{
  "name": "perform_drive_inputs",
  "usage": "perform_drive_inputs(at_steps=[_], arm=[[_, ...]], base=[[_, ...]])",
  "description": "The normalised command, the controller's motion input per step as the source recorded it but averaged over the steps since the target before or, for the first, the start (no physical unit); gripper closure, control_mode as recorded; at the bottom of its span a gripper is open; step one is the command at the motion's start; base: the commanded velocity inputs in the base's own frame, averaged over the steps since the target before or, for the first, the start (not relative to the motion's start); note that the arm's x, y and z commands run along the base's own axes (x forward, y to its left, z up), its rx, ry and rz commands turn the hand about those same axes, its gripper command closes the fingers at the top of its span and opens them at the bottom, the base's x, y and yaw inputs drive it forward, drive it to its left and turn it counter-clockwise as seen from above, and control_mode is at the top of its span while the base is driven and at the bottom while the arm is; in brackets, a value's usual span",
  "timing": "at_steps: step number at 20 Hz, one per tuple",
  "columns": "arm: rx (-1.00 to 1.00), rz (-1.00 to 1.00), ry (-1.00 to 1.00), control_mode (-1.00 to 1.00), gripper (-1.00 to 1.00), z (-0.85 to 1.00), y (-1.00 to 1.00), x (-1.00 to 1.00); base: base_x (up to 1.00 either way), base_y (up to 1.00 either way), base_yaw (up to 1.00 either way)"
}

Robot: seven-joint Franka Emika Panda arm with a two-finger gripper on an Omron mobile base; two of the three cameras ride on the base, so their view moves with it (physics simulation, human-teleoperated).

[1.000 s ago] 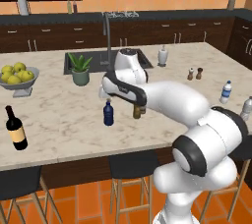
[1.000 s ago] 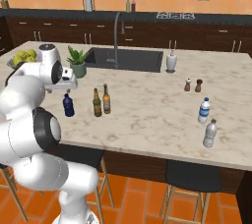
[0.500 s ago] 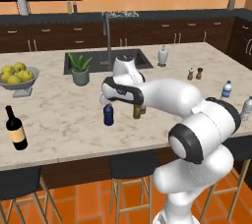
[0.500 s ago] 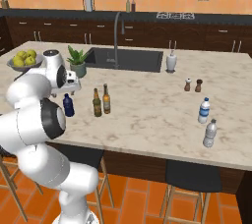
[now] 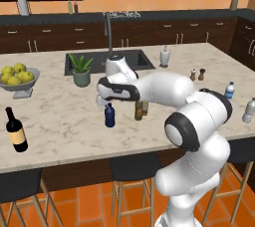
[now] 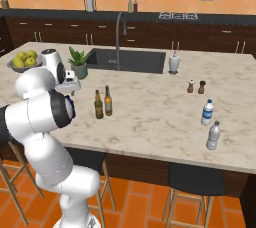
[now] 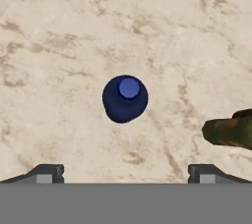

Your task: Move the plastic bottles in the middle to the plastics group, and the glass bottles in the middle to the glass group.

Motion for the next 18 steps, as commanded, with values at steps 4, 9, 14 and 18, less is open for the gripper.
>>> perform_drive_inputs(at_steps=[4, 9, 14, 18], arm=[[0.0, 0.0, 0.0, -1.0, -1.0, -0.38, 0.01, 0.22], [0.0, 0.0, 0.0, -1.0, -1.0, -0.17, 0.05, 0.11], [0.07, 0.03, -0.04, -1.0, -1.0, -0.14, 0.02, 0.02], [0.04, 0.02, -0.03, -1.0, -1.0, -0.14, 0.0, 0.2]], base=[[0.0, 0.0, 0.0], [0.0, 0.0, 0.0], [0.0, 0.0, 0.0], [0.0, 0.0, 0.0]])
